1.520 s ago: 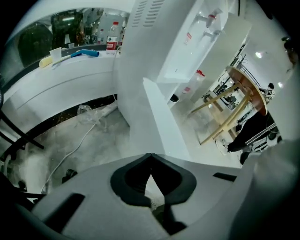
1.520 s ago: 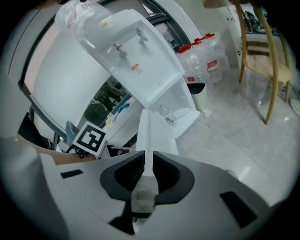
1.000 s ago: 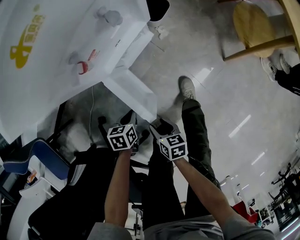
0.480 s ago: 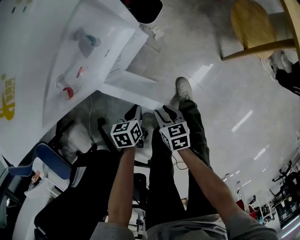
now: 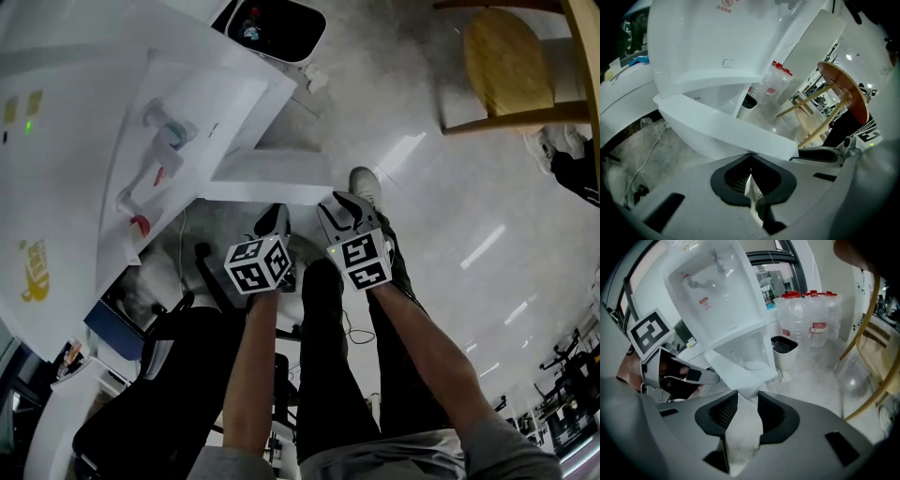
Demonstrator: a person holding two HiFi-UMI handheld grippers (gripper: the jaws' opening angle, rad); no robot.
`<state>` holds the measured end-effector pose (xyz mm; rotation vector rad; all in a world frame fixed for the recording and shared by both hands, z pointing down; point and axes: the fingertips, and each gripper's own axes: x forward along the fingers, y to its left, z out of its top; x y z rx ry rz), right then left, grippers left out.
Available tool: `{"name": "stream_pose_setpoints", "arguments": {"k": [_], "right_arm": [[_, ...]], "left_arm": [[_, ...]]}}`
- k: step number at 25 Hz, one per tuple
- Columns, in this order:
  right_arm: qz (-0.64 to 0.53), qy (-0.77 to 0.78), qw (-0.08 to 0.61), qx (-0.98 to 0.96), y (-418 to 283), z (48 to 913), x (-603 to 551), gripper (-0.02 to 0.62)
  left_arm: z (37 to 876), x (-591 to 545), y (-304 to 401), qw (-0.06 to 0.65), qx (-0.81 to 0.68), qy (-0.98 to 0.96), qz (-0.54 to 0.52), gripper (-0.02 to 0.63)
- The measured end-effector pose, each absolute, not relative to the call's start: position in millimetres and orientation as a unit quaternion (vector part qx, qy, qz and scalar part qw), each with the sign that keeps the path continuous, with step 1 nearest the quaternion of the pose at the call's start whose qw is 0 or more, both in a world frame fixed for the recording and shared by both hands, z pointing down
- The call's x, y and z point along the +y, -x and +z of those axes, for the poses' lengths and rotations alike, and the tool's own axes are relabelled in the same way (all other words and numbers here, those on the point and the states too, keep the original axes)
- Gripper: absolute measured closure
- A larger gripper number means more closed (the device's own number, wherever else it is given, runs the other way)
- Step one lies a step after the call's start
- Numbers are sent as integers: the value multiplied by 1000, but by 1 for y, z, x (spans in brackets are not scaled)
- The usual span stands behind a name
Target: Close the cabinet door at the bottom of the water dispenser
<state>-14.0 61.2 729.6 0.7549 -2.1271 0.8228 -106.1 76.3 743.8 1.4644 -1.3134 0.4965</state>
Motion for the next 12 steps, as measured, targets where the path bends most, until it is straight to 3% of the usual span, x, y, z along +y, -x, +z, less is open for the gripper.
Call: {"name": "stream_pose_setpoints", "arguments": {"k": [12], "right_arm": [[198,-247,372,-873,22,727,-21,465]], "left_arm": [[743,20,106,530,-584,-594,159,597]]}}
